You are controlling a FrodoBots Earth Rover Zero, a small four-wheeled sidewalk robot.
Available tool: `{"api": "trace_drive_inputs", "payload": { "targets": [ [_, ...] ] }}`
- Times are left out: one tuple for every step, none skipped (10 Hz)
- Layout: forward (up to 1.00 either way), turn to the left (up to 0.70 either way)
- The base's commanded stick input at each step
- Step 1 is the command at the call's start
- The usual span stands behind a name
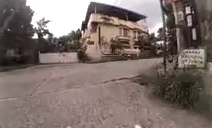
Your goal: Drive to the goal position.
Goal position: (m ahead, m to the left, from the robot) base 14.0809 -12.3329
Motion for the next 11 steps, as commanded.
{"api": "trace_drive_inputs", "payload": {
  "targets": [
    [1.00, 0.03],
    [1.00, 0.03],
    [1.00, 0.03],
    [1.00, 0.03],
    [1.00, 0.03],
    [1.00, 0.03],
    [1.00, 0.03],
    [1.00, 0.03],
    [1.00, 0.03],
    [1.00, 0.03],
    [1.00, 0.03]
  ]
}}
